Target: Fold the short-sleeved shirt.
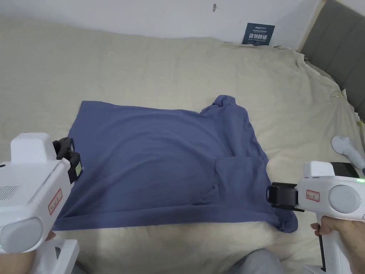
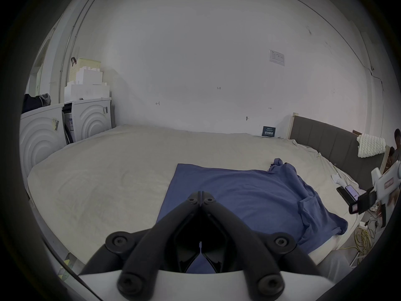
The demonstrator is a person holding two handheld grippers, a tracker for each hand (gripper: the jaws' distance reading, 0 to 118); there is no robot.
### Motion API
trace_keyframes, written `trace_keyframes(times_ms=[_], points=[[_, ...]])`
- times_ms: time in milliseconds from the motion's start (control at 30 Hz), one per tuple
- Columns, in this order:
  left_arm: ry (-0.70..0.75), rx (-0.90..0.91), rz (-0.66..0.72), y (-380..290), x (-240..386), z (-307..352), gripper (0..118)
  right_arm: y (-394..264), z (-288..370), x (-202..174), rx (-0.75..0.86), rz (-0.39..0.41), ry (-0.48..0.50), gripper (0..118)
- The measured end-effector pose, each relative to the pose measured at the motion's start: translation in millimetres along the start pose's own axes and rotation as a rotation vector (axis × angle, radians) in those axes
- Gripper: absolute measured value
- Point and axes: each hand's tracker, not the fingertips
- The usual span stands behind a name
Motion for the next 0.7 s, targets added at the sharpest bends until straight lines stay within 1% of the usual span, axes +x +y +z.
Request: trace_keyframes(times_ms=[67, 167, 233, 300, 333, 433, 533, 567, 633, 700], points=[[-0.003, -0.005, -0.007, -1, 1, 0, 0, -8, -15, 7, -0.022, -0.022, 0.002, 105], [-0.010, -0.009, -0.011, -5, 1, -2, 0, -20, -33, 18, -0.095, -0.092, -0.002, 105], [-0.007, -0.012, -0.017, -6, 1, -3, 0, -28, -39, 19, -0.098, -0.103, -0.019, 105], [-0.009, -0.017, -0.013, -7, 1, -4, 0, -33, -45, 22, -0.108, -0.104, -0.024, 100], [-0.009, -0.024, -0.013, -8, 1, -4, 0, -35, -49, 22, -0.112, -0.104, -0.032, 95], [-0.006, -0.031, -0.018, -10, 2, -4, 0, -41, -59, 26, -0.142, -0.124, -0.042, 74], [-0.005, -0.038, -0.017, -11, 1, -4, 0, -46, -58, 21, -0.127, -0.144, 0.018, 28], [-0.005, -0.042, -0.019, -12, 2, -4, 0, -46, -57, 18, -0.124, -0.146, 0.018, 4], [-0.003, -0.053, -0.021, -13, 2, -4, 0, -46, -55, 13, -0.111, -0.156, 0.011, 3], [0.000, -0.063, -0.013, -15, 1, -5, 0, -46, -51, 14, -0.112, -0.139, 0.023, 3]])
